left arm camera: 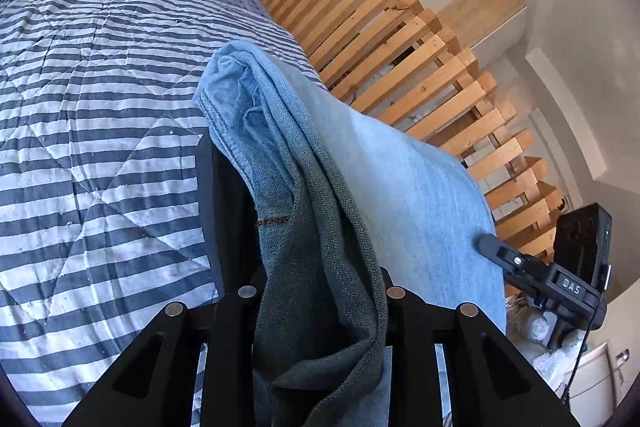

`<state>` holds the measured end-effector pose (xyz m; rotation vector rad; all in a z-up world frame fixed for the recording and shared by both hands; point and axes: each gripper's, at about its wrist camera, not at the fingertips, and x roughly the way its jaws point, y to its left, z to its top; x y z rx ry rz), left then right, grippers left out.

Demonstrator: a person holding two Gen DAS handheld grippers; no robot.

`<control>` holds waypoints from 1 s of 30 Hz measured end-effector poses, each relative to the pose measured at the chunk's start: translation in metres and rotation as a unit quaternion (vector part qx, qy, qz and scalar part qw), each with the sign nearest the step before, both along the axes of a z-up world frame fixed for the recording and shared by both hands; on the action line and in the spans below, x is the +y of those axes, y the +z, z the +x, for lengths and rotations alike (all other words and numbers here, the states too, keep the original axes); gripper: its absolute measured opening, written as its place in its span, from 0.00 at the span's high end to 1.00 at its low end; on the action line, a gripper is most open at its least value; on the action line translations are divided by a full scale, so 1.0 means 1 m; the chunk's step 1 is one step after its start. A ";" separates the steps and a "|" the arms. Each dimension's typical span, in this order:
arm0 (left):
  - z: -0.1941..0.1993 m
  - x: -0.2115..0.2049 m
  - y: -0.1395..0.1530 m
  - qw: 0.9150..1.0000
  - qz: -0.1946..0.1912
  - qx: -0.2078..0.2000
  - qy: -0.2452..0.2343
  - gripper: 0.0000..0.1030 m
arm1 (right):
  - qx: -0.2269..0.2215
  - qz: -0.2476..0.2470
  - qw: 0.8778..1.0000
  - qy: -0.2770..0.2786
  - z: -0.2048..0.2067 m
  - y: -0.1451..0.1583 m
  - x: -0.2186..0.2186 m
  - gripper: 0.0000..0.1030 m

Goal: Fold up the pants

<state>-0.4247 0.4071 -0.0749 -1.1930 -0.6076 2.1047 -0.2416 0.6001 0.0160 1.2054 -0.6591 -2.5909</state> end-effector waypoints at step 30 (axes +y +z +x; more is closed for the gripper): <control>0.000 -0.020 0.013 0.998 -0.007 -0.060 -0.007 0.73 | -0.033 -0.030 0.998 0.034 0.076 -0.022 -0.077 0.88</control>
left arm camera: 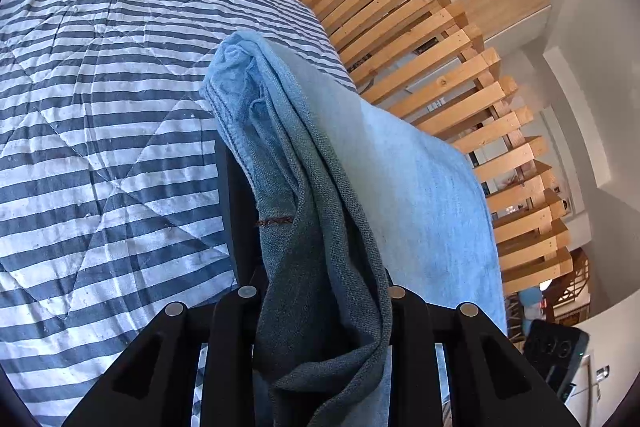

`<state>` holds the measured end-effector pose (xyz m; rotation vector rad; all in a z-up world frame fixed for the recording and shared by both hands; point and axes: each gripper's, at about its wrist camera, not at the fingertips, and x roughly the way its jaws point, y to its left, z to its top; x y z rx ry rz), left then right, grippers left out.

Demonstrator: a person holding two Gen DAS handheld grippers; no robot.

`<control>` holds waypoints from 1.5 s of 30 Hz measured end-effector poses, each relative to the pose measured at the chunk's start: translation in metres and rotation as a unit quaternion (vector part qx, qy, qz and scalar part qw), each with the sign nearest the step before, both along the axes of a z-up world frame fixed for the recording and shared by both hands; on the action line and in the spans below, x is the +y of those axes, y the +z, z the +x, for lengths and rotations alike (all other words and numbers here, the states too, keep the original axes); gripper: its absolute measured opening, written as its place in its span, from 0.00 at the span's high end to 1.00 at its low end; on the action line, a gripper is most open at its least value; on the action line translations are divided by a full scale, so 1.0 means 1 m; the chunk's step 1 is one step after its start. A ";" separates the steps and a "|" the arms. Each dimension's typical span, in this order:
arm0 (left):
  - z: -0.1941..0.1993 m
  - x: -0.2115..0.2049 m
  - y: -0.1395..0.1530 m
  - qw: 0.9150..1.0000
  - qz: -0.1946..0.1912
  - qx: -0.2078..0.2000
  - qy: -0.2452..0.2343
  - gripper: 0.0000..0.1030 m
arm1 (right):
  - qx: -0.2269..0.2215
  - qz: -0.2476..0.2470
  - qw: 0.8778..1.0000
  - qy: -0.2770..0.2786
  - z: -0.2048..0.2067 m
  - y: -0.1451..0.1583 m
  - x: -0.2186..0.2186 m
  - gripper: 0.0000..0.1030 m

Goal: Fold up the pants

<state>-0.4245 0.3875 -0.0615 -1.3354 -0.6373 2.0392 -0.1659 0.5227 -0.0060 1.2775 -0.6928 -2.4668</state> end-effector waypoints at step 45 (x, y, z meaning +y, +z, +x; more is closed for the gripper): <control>0.143 0.007 0.012 0.995 -0.061 0.031 -0.069 0.55 | -0.005 0.260 0.965 -0.047 -0.035 0.008 -0.004 0.84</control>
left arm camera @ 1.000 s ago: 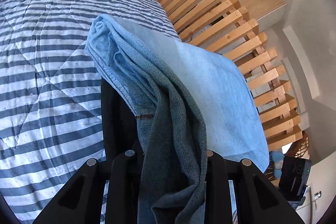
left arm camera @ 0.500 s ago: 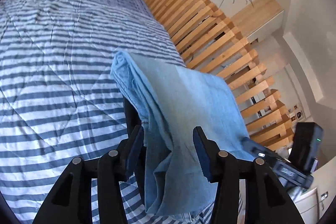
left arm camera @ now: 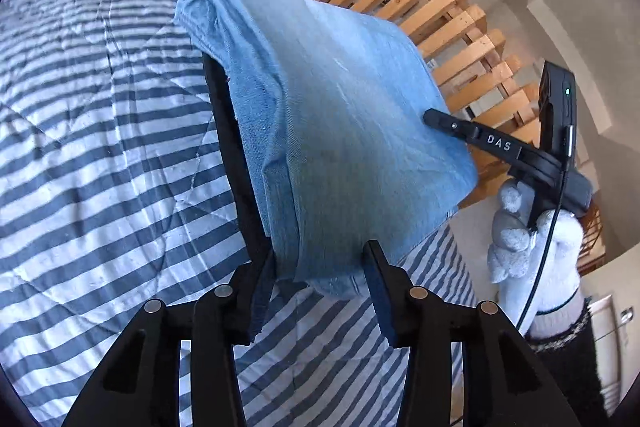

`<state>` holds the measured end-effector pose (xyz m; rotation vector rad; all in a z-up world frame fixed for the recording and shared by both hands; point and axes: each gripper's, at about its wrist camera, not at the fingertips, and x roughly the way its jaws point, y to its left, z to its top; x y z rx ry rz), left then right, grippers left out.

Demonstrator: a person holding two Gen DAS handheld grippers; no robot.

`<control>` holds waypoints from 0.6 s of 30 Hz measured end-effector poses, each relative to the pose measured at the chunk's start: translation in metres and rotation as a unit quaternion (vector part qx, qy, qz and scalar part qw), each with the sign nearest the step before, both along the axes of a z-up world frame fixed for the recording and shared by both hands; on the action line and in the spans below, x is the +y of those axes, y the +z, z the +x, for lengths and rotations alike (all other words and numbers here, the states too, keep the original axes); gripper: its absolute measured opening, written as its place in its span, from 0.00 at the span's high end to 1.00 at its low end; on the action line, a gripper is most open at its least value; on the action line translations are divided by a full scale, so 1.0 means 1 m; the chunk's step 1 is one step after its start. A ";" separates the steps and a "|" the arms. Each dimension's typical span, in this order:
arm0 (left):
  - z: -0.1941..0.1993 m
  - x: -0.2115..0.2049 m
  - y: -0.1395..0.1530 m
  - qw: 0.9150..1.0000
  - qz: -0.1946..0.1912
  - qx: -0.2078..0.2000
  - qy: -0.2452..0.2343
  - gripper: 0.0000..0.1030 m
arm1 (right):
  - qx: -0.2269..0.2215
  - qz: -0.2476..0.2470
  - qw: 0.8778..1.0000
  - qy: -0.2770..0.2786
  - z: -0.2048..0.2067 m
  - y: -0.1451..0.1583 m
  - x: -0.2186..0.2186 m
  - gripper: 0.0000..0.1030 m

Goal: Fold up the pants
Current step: 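Open both tools and release the jeans onto the stack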

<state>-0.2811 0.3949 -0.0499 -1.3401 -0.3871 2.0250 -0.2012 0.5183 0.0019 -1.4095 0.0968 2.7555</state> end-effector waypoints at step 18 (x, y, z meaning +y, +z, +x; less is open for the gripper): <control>0.182 -0.127 0.103 0.982 -0.114 0.123 0.084 0.37 | 0.090 0.004 0.995 0.040 0.194 0.059 -0.155 0.45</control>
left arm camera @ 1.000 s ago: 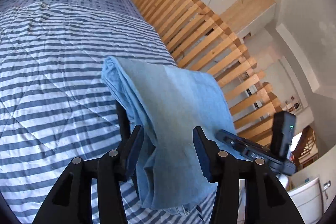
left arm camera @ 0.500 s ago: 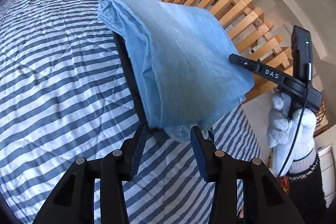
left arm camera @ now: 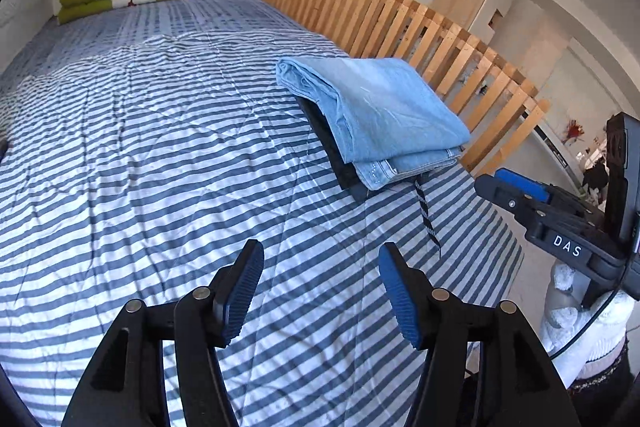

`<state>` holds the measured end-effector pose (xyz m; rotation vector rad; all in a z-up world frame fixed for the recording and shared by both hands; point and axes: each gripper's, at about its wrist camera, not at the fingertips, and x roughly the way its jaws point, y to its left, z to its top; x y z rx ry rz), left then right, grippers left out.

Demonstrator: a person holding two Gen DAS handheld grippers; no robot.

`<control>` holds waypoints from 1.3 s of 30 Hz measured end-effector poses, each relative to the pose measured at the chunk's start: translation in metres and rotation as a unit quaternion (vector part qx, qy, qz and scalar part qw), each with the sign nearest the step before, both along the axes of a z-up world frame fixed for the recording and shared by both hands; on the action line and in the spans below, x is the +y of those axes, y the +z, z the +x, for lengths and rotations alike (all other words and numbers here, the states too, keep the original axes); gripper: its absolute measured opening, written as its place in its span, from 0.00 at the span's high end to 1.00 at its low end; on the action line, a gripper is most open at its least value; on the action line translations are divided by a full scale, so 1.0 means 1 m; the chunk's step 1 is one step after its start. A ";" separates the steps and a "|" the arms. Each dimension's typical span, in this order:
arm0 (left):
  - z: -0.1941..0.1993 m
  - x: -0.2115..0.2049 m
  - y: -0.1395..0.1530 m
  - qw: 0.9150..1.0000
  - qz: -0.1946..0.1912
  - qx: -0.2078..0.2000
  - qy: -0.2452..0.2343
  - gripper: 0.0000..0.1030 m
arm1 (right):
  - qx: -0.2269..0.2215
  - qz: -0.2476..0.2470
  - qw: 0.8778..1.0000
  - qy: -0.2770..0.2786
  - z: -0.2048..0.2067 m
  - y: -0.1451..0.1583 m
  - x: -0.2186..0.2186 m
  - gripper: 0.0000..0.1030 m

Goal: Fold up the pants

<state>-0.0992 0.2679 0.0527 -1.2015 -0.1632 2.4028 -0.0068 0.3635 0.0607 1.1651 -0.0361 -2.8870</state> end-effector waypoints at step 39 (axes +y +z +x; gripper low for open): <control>0.306 -0.098 0.067 0.987 -0.029 0.132 0.091 0.08 | 0.078 0.034 0.996 -0.029 0.214 0.029 -0.109 0.26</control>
